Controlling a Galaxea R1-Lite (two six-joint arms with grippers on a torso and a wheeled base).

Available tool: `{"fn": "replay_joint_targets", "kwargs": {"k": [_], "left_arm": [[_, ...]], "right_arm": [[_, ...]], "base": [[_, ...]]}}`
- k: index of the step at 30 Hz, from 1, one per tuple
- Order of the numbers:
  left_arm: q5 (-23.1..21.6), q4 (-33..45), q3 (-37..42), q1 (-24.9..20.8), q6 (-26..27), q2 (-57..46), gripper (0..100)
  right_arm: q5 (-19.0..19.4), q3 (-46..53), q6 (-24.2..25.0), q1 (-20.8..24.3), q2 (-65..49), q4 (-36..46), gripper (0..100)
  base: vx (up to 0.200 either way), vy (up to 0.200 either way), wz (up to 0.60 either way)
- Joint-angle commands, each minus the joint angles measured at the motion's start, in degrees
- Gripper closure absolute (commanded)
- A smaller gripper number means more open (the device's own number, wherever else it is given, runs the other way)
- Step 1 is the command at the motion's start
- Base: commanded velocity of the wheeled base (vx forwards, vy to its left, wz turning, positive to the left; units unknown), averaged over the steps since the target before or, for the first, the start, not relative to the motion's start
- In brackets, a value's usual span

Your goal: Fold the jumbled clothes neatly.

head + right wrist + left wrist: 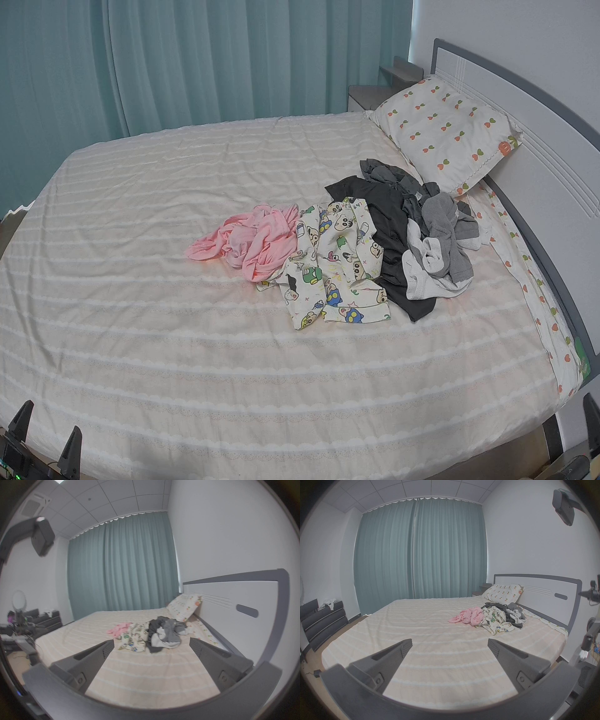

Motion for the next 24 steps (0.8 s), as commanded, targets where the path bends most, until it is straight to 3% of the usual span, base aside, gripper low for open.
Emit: {"fn": "replay_joint_targets", "kwargs": {"k": [1, 3, 4, 10, 13, 24], "left_arm": [[0.0, 0.0, 0.7, 0.0, 0.0, -0.6, 0], [0.0, 0.0, 0.7, 0.0, 0.0, -0.6, 0], [0.0, 0.0, 0.7, 0.0, 0.0, -0.6, 0], [0.0, 0.0, 0.7, 0.0, 0.0, -0.6, 0], [0.0, -0.1, 0.7, 0.0, 0.0, -0.6, 0], [0.0, 0.0, 0.7, 0.0, 0.0, -0.6, 0]], "right_arm": [[12.6, -9.8, 9.9, 13.4, 57.7, -6.1, 0], [12.6, -9.9, 10.2, 13.6, 58.3, -6.5, 0], [11.6, -10.8, 12.7, 15.9, 63.6, -10.7, 0], [7.8, -13.0, 18.0, 19.7, 73.2, -18.0, 0], [2.1, -17.2, 23.0, 23.4, 84.3, -24.7, 0], [-7.8, -35.2, 28.0, 25.3, 106.7, -26.2, 0]], "base": [[0.000, 0.000, 0.00], [0.000, 0.000, 0.00], [0.000, 0.000, 0.00], [0.000, 0.000, 0.00], [0.000, 0.000, 0.00], [0.000, 0.000, 0.00]]}}
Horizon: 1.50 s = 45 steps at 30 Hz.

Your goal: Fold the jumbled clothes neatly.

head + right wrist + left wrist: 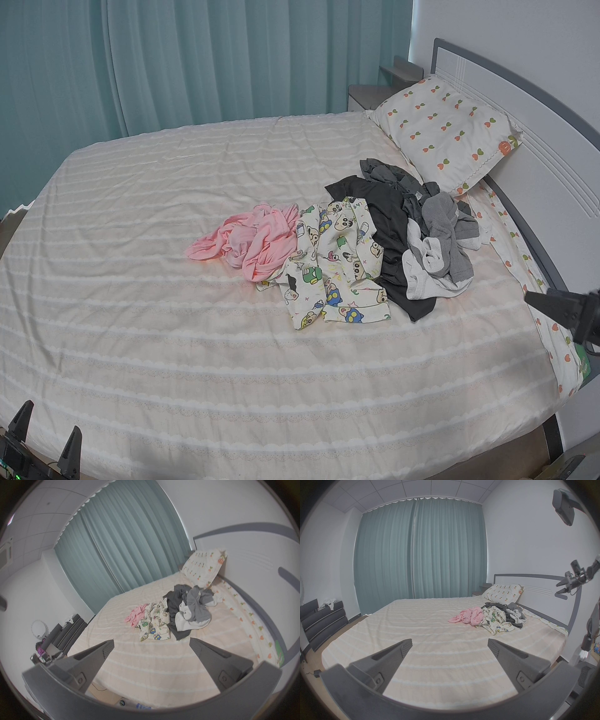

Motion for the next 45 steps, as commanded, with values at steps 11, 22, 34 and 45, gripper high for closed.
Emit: {"fn": "replay_joint_targets", "kwargs": {"k": [11, 22, 34, 45], "left_arm": [[0.0, 0.0, 0.7, 0.0, 0.0, -0.6, 0], [0.0, 0.0, 0.7, 0.0, 0.0, -0.6, 0], [0.0, 0.0, 0.7, 0.0, 0.0, -0.6, 0], [0.0, -0.1, 0.7, 0.0, 0.0, -0.6, 0]], "right_arm": [[-13.1, -34.0, 22.8, 14.1, 73.4, -13.2, 0], [-16.5, -43.9, 21.9, 12.9, 81.7, -12.7, 0], [-20.4, -49.2, 17.7, 11.6, 82.7, -10.7, 0], [-20.4, -53.5, 17.7, 13.7, 85.9, -11.0, 0]], "base": [[0.000, 0.000, 0.00], [0.000, 0.000, 0.00], [0.000, 0.000, 0.00], [0.000, 0.000, 0.00]]}}
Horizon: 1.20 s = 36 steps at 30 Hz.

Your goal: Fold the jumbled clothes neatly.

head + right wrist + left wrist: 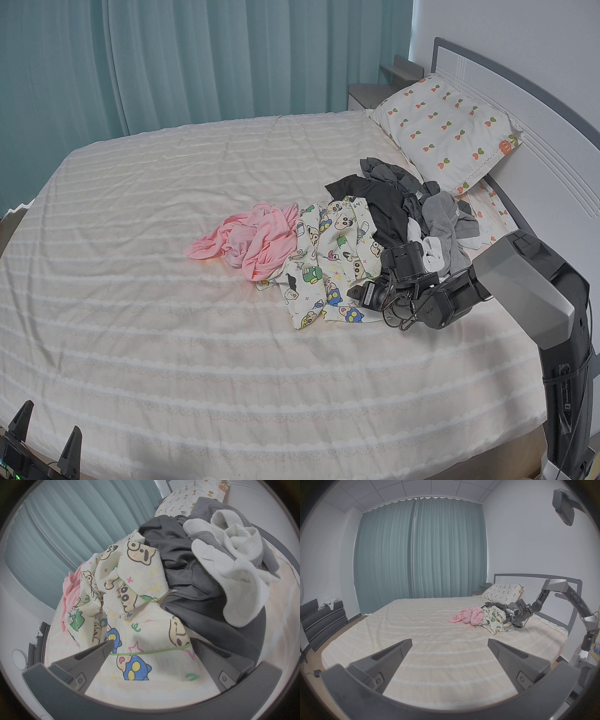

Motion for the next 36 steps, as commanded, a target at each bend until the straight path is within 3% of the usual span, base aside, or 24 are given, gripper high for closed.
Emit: {"fn": "replay_joint_targets", "kwargs": {"k": [1, 4, 5, 14, 20, 24, 36], "left_arm": [[0.0, 0.0, 0.7, 0.0, 0.0, -0.6, 0], [0.0, 0.0, 0.7, 0.0, 0.0, -0.6, 0], [0.0, 0.0, 0.7, 0.0, 0.0, -0.6, 0], [0.0, 0.0, 0.7, 0.0, 0.0, -0.6, 0], [0.0, 0.0, 0.7, 0.0, 0.0, -0.6, 0], [0.0, 0.0, 0.7, 0.0, 0.0, -0.6, 0], [0.0, 0.0, 0.7, 0.0, 0.0, -0.6, 0]], "right_arm": [[0.0, -2.3, -0.1, 0.8, 1.6, 0.4, 0], [0.0, -3.2, -0.3, 0.9, 2.2, 0.6, 0], [0.0, -3.3, -0.3, 0.9, 2.3, 0.6, 100], [0.2, -4.3, -1.4, 0.9, 3.2, 0.5, 100], [1.1, -0.1, 0.7, 0.5, -0.7, -0.4, 100], [5.2, 8.0, 4.3, 0.6, -6.6, -3.9, 100], [12.2, 42.2, 4.6, 2.4, -22.9, -30.5, 100]], "base": [[0.000, 0.000, 0.00], [0.000, 0.000, 0.00], [0.000, 0.000, 0.00], [0.000, 0.000, 0.00], [0.000, 0.000, 0.00], [0.000, 0.000, 0.00], [0.000, 0.000, 0.00]]}}
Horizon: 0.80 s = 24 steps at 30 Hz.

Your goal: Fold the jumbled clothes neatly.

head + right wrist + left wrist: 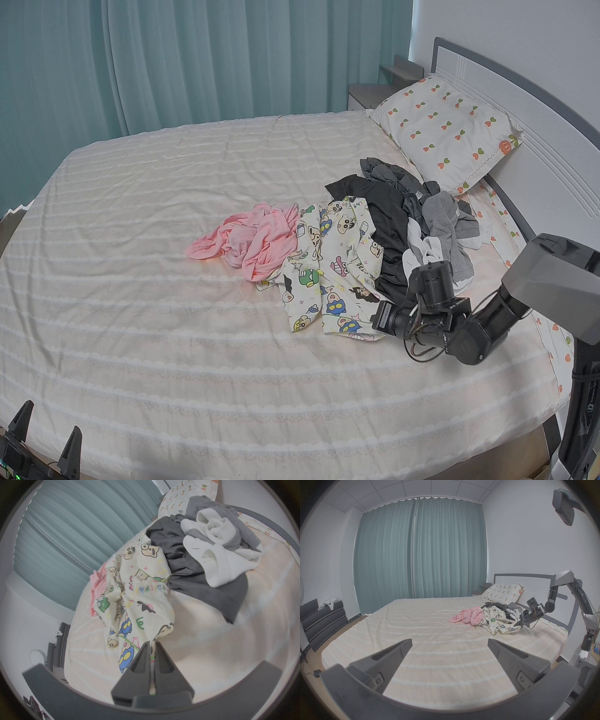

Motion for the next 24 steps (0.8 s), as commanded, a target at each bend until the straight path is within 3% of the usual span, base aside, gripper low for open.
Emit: {"fn": "replay_joint_targets", "kwargs": {"k": [1, 10, 19, 24], "left_arm": [[0.0, 0.0, 0.7, 0.0, 0.0, -0.6, 0], [0.0, 0.0, 0.7, 0.0, 0.0, -0.6, 0], [-0.4, -0.2, 0.7, 0.0, 1.1, -0.7, 0], [-1.6, -0.4, 0.7, 0.0, 2.6, -0.7, 0]], "right_arm": [[4.5, 17.7, 0.4, 1.8, -12.9, -13.0, 100], [6.2, 31.4, 0.6, 7.3, -24.8, -23.0, 100], [6.2, 34.1, 0.5, 13.1, -40.7, -21.5, 100], [6.5, 29.8, 0.1, 16.0, -49.8, -13.1, 100]], "base": [[0.000, 0.000, 0.00], [0.000, 0.000, 0.00], [0.000, 0.000, 0.00], [0.000, 0.000, 0.00]]}}
